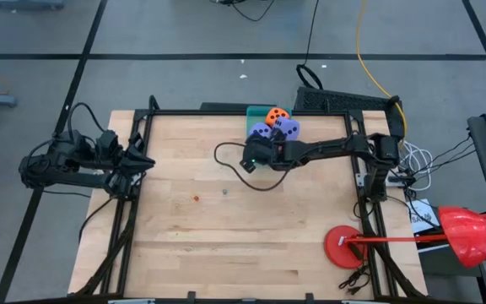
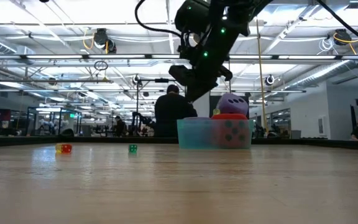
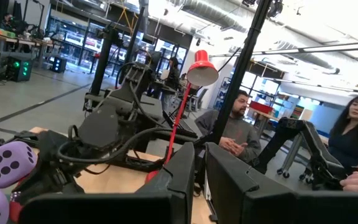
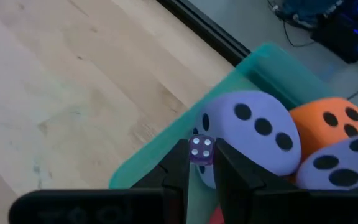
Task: Pick & Place Dice
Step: Put the small purple die into the green bin, then put the green die into the green bin
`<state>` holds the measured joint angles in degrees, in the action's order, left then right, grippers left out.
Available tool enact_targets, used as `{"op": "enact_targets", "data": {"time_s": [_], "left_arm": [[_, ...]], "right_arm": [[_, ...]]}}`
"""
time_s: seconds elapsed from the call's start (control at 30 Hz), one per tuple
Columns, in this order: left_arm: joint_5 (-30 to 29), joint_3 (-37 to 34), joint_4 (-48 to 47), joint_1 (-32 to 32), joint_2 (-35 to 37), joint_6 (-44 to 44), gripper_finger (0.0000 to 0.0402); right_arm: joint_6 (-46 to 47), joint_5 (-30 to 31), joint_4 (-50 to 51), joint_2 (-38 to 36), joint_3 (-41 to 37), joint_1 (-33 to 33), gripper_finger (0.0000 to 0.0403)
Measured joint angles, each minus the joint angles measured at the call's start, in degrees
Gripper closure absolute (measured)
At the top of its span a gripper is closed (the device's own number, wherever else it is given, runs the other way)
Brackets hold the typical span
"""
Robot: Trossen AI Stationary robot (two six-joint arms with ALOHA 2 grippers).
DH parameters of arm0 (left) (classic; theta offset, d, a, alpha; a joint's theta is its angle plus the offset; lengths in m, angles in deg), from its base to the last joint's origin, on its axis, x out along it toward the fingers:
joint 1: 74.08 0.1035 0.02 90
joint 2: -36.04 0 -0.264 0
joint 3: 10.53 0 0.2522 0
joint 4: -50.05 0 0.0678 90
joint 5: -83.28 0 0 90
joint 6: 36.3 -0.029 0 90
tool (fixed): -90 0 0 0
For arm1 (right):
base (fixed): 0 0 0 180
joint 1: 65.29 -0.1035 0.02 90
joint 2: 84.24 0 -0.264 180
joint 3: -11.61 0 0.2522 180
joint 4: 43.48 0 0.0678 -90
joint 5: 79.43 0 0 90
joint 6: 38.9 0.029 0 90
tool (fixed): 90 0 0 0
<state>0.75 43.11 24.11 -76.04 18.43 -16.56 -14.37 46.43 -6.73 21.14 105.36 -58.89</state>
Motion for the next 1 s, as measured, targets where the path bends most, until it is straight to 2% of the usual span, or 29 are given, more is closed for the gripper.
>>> {"op": "enact_targets", "data": {"time_s": [0.17,0.63,1.0], "left_arm": [[0.01,0.0,-0.01,0.0,-0.02,0.0,0.0355],[0.0,0.0,-0.01,0.01,-0.01,0.0,0.0355],[0.01,0.0,-0.01,0.01,-0.02,0.0,0.0355]], "right_arm": [[2.26,-0.05,1.21,0.02,0.0,0.0,0.0347],[5.7,-0.13,1.33,0.02,0.0,-0.14,0.0287],[6.58,-3.15,-0.81,0.02,0.0,-0.14,0.0286]]}}
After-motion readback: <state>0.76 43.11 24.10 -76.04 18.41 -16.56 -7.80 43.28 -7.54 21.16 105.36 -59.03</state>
